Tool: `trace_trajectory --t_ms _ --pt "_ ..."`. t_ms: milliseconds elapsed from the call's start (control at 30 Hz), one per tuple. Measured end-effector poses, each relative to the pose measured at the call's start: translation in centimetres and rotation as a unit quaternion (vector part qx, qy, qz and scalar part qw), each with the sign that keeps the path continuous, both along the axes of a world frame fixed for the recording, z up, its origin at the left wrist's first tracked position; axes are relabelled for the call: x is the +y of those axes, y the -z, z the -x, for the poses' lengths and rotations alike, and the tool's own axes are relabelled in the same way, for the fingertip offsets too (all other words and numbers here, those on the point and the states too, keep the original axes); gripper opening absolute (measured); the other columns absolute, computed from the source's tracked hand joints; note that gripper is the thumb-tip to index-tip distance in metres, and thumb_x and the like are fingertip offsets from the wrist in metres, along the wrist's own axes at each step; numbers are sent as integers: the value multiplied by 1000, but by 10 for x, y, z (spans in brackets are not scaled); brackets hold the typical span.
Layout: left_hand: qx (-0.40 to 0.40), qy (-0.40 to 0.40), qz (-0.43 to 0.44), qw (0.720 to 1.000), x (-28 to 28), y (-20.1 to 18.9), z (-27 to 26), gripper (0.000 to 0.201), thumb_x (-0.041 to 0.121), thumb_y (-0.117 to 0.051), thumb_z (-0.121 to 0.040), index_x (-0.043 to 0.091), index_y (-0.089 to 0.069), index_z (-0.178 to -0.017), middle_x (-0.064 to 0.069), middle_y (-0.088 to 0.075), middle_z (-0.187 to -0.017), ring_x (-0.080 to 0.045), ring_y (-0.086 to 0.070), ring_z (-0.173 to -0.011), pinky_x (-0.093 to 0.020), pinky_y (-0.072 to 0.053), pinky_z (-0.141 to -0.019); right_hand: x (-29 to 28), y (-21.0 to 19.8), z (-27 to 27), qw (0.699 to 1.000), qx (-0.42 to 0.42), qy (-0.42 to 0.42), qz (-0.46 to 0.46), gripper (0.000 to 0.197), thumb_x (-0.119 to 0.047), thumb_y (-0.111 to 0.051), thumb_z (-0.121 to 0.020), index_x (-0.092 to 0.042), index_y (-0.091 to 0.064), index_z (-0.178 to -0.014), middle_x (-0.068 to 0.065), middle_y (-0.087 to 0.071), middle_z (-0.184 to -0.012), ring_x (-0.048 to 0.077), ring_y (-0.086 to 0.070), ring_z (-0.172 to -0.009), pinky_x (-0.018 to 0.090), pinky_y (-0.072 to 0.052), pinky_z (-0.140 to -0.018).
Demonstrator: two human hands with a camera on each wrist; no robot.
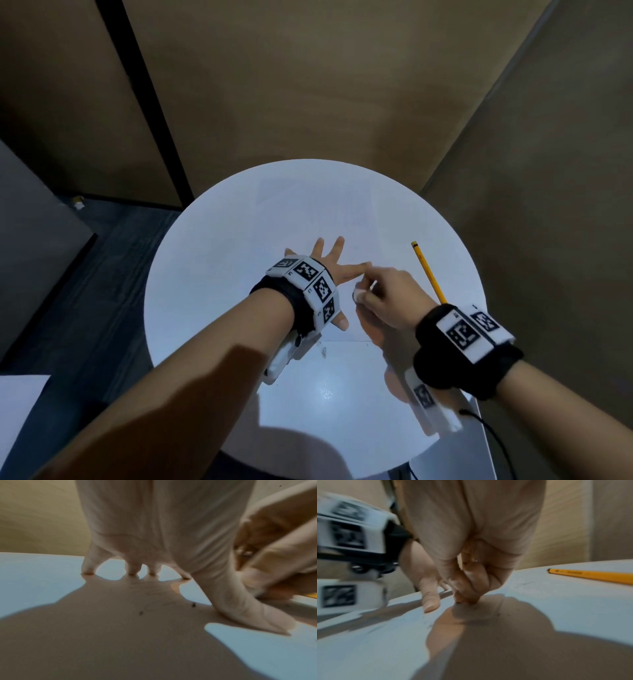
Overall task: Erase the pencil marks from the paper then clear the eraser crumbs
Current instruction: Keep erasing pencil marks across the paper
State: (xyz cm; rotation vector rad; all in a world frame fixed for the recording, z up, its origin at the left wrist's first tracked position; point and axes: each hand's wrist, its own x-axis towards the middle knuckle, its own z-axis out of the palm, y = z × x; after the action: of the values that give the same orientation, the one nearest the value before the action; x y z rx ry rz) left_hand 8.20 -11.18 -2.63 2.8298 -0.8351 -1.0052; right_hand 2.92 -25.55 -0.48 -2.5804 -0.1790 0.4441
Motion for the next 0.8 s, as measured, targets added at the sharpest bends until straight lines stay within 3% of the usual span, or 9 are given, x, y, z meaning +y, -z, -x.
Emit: trace_trajectory --t_ms 67,133,200,267,367,467,567,633,800 --pt "-8 3 -11 1000 1 2 1 114 61 -75 -65 57 11 -140 -2 30 -154 -36 20 -142 -75 -5 -100 -5 -3 12 997 47 -53 34 16 -21 -55 -91 -23 -50 -76 -11 -54 -71 -3 -48 -61 7 -35 -53" --pt "-6 2 -4 1000 2 0 0 112 61 -73 -67 55 10 -142 0 27 -155 -35 18 -143 -73 -6 -102 -15 -5 16 993 114 -39 9 19 -20 -58 -89 -23 -52 -71 -9 -58 -66 0 -52 -55 8 -35 -51" --pt "6 11 7 1000 5 -8 -4 102 54 -70 -77 48 4 -147 -1 22 -157 -36 12 -144 -69 -12 -105 -24 -4 17 973 179 69 -127 15 -15 -59 -90 -12 -55 -76 3 -62 -63 14 -55 -50 19 -42 -48" --pt "18 19 14 1000 7 -19 -11 86 39 -62 -90 36 -2 -151 -4 15 -159 -35 4 -145 -58 -17 -109 -30 -4 18 918 195 208 -276 14 -8 -52 -94 -3 -52 -81 14 -59 -66 24 -53 -48 28 -43 -46" --pt "36 -31 27 999 5 -31 -17 62 29 -38 -102 24 -4 -153 -5 3 -160 -28 -5 -146 -43 -17 -114 -40 -6 15 862 171 305 -367 9 -4 -47 -96 -3 -47 -87 20 -54 -70 27 -49 -49 35 -44 -51" --pt "46 -45 27 998 5 -30 -19 57 27 -31 -103 22 -4 -153 -5 1 -160 -26 -6 -146 -40 -17 -115 -43 -8 7 880 158 288 -344 4 -3 -49 -95 -3 -49 -91 20 -56 -67 26 -47 -49 39 -48 -55" --pt "39 8 36 999 14 -19 -21 81 24 -59 -93 30 -3 -152 0 10 -159 -27 0 -146 -44 -18 -112 -33 -10 -1 907 148 241 -311 6 -3 -54 -92 -3 -48 -93 20 -58 -65 26 -47 -47 38 -51 -54" --pt "47 30 33 998 17 -15 -20 103 33 -74 -81 32 1 -151 2 15 -158 -27 5 -146 -51 -17 -112 -21 -11 -6 927 141 199 -286 7 -4 -56 -91 -2 -50 -89 18 -61 -64 27 -50 -47 36 -52 -53" --pt "40 21 14 999 14 -15 -13 121 38 -80 -72 30 12 -150 3 22 -156 -25 14 -145 -64 -7 -110 3 3 -26 987 47 107 -106 11 -17 -59 -88 -11 -56 -80 5 -67 -69 8 -57 -49 29 -50 -62"
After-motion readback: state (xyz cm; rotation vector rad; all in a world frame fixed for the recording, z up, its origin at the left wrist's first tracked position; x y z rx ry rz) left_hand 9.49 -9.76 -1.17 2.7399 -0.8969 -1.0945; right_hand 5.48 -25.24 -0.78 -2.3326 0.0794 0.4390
